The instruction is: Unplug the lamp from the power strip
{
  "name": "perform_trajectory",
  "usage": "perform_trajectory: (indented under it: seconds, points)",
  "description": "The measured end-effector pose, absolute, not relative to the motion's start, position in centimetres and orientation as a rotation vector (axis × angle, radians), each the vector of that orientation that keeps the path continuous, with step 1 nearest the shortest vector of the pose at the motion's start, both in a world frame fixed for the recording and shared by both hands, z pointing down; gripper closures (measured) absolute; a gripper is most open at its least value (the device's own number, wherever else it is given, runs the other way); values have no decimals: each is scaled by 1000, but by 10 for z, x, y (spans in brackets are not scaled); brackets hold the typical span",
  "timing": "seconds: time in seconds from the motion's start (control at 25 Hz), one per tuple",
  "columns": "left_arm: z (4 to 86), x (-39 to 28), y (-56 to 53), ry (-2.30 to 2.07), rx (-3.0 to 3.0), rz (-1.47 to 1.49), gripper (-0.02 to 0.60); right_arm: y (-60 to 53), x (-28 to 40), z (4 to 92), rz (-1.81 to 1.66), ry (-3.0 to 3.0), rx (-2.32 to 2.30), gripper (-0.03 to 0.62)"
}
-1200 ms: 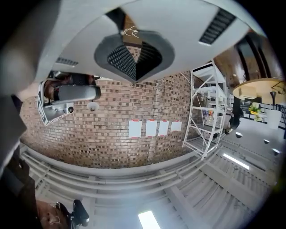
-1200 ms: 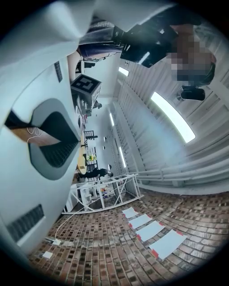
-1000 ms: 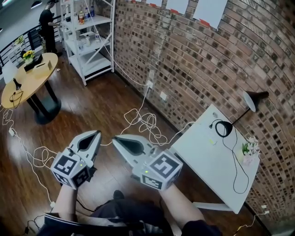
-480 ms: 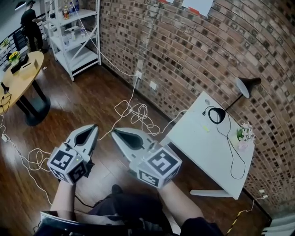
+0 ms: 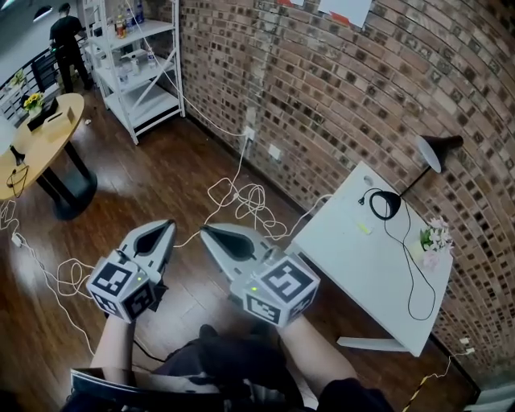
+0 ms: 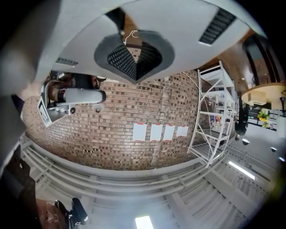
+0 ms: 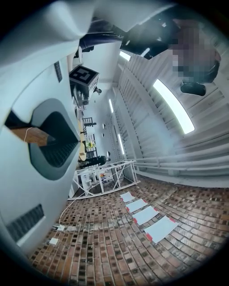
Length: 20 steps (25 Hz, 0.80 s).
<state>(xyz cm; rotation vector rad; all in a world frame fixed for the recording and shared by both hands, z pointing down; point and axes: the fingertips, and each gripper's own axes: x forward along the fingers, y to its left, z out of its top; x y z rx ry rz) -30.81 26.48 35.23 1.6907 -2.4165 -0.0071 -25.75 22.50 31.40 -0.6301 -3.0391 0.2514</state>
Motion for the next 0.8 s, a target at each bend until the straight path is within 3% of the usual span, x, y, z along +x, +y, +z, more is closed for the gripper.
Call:
perform_trajectory:
  seconds: [0.8]
  points:
    - [351,-299,243,-2415,1678,34,588,206,-253,322,225,-2991,-634,597]
